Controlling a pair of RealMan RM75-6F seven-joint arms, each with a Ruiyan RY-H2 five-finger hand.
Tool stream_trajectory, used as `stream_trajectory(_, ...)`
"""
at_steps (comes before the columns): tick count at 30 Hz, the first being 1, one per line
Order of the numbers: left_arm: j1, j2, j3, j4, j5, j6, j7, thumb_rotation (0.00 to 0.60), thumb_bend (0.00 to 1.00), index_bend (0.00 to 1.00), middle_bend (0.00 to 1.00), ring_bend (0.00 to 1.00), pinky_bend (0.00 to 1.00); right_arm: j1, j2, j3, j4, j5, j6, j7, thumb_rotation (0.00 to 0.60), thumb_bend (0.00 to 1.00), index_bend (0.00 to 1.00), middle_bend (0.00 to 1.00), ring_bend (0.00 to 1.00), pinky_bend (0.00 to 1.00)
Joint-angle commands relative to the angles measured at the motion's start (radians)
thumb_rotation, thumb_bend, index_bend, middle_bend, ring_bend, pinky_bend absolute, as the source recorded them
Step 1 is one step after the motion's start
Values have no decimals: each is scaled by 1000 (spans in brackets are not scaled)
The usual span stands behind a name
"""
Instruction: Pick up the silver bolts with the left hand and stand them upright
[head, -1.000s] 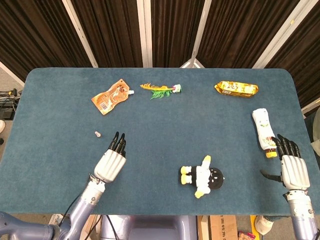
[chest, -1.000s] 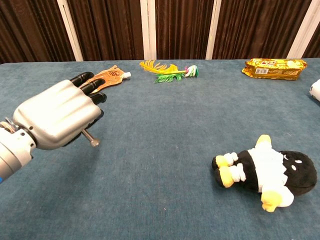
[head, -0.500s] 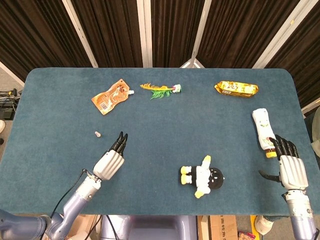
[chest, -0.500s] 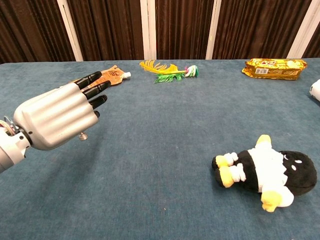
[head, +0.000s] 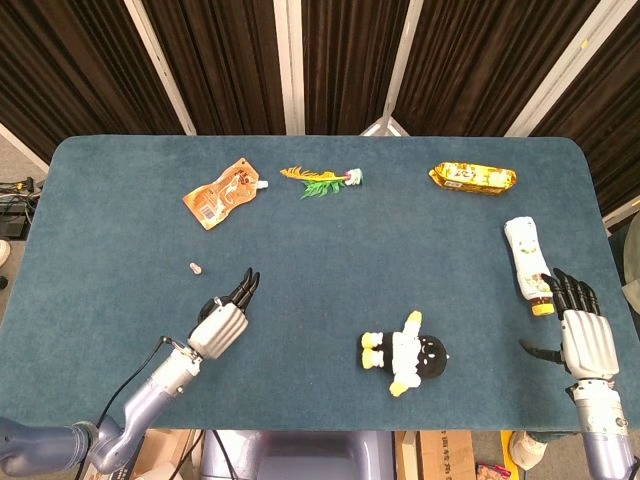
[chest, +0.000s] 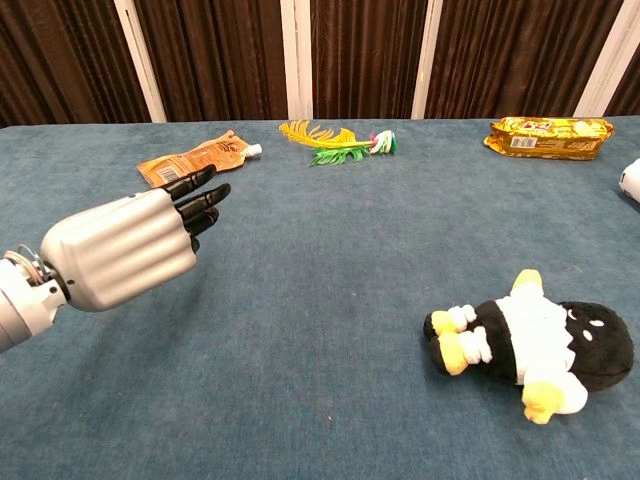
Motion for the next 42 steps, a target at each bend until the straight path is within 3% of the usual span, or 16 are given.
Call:
stream_trajectory(1,8,-11,-2,17,5,-12,-9,600,534,565,175,0,0,0,-1,1,2,0,2,-1,600,47,129,68,25,0)
stream_trajectory(42,58,-31,-43,60,80,-74,61,600,495,511,149,0,0,-4,4,6,-1,5,6,18,600,47,133,68,25,0)
